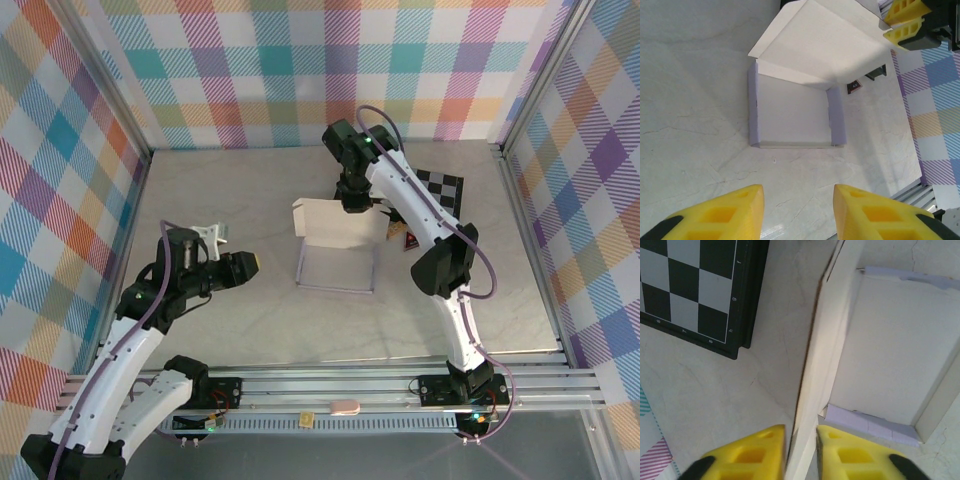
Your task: Fold the paper box
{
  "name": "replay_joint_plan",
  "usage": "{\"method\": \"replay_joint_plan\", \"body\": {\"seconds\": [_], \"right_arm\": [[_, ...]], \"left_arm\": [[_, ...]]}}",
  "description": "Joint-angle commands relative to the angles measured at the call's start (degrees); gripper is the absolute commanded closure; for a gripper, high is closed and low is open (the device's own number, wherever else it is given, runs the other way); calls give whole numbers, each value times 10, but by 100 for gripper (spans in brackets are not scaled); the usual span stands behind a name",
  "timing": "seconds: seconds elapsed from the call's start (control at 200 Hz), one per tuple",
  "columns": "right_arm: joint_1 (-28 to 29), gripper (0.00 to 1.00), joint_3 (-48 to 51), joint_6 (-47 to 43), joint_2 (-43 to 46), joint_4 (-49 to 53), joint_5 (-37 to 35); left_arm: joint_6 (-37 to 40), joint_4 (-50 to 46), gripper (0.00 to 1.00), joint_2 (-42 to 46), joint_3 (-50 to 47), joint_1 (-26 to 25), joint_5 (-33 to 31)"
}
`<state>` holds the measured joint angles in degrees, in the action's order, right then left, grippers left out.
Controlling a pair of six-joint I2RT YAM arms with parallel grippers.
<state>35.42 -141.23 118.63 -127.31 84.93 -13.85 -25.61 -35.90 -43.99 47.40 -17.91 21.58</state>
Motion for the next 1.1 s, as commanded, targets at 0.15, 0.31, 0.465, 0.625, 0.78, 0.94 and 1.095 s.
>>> {"method": "replay_joint_plan", "body": {"seconds": [0.15,0.31,0.465,0.625,0.78,0.94,1.095], "right_arm": [[-2,58,6,-22,19,-12,-43],[-15,46,4,-171,60,-64,-107],[-49,33,25,-566,128,-211,-98],[-106,29,248,-941,265,-349,102],[-183,32,504,-1048,406,-367,240],[-228,35,670,-1096,476,-427,305],[-228,38,698,-1146,440,-455,313]], "left_arm": [[13,4,55,-18,5,-3,-3],[23,7,49,-52,28,-3,-8],[61,-7,46,-139,107,-3,-17],[122,-23,46,-274,204,-2,-8],[195,-42,47,-392,285,-2,-23],[282,-43,47,-480,341,0,10],[302,-22,47,-546,375,-1,39]]}}
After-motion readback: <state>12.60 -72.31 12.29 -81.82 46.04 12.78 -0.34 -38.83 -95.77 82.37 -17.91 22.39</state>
